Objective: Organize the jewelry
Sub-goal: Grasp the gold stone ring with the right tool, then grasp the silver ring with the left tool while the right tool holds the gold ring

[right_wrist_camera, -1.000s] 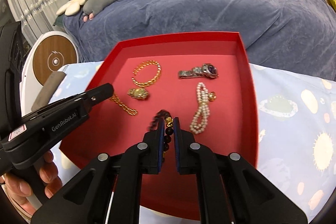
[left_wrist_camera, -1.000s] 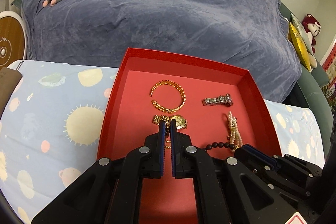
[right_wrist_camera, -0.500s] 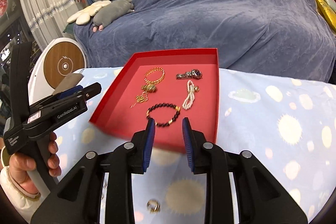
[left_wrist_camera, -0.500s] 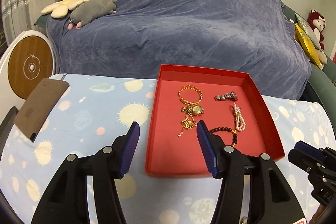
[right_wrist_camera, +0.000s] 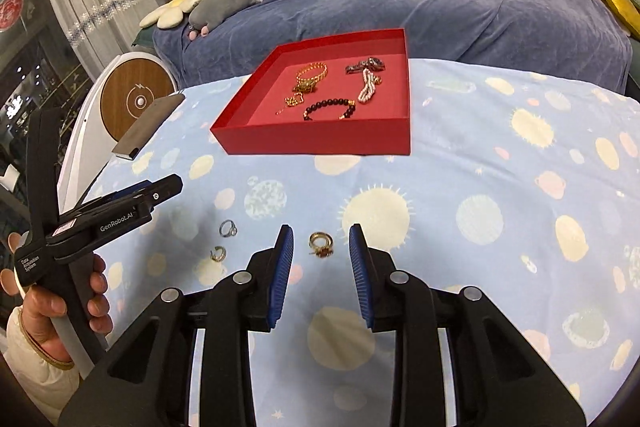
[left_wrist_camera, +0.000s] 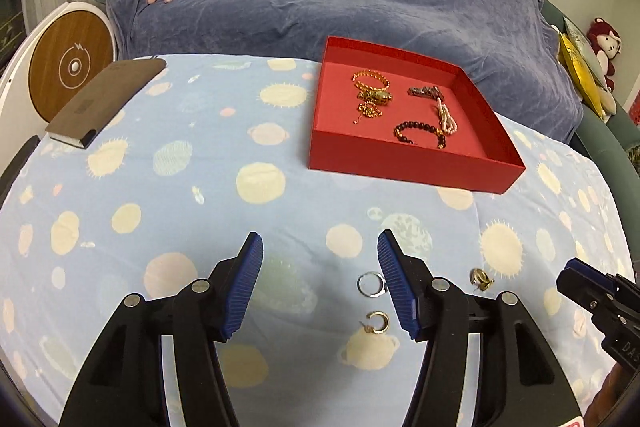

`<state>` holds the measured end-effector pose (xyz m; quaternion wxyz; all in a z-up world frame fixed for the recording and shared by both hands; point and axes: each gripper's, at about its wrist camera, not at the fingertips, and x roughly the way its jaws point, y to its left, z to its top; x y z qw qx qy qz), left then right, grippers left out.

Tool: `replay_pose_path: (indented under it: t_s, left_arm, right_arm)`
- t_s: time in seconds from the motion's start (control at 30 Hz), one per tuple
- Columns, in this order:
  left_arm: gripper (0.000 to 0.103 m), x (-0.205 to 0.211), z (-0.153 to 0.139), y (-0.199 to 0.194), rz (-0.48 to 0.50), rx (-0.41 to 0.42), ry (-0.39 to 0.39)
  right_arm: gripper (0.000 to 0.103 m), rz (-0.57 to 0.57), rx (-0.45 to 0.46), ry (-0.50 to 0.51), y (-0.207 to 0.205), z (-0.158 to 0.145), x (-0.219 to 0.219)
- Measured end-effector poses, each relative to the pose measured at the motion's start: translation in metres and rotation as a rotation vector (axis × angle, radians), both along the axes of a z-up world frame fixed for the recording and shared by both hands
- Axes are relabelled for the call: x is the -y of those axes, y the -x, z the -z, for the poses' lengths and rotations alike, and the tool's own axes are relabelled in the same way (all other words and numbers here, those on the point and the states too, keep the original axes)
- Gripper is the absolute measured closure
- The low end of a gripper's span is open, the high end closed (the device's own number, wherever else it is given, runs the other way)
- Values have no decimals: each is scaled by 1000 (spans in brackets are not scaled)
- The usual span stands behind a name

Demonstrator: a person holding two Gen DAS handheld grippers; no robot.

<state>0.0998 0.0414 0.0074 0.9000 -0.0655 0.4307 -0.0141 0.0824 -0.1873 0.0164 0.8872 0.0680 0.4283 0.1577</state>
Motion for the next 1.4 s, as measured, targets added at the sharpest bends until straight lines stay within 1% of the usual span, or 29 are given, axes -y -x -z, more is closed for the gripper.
replay_pose_path:
  t_s: [0.07,0.23,0.37,0.57,0.67,1.03,1.1,1.13,1.17,1.2,1.4]
  left_arm:
    - [45,2,6,5,14,-6,14]
    - [45,11,19,11,72,-22,-28]
    - [45,9,28,12,97,-54,-11]
    - [45,9,29,22,131,-51,-9]
    - [45,12,33,25,145,-54,-23]
    - [45,15,37,24,163,-65,-19]
    - [45,16,37,24,164,-65,-18]
    - [45,16,38,23,165,-66,-18]
    - [45,17,38,23,166,-67,-18]
    - [45,17,38,22,167,-67,-17]
    - [45,16,39,22,164,-68,-12]
  right_arm:
    - [75,-11,-7,21,0,7,-6]
    - [75,-38,-45,53,-2,27,-19]
    - [75,-50,-54,66,-5,33,-27]
    - [75,-49,-65,89,-14,43,-32]
    - [75,-50,-66,98,-18,46,-35]
    - [75,-57,-71,124,-27,57,-41]
    - [78,-58,-73,124,-28,57,-42]
    - [81,-59,-74,124,-29,58,-42]
    - [87,-62,-77,123,-29,59,-42]
    - [89,-63,-78,124,-29,59,-42]
    - [89,-52,-63,117,-28,55,-38]
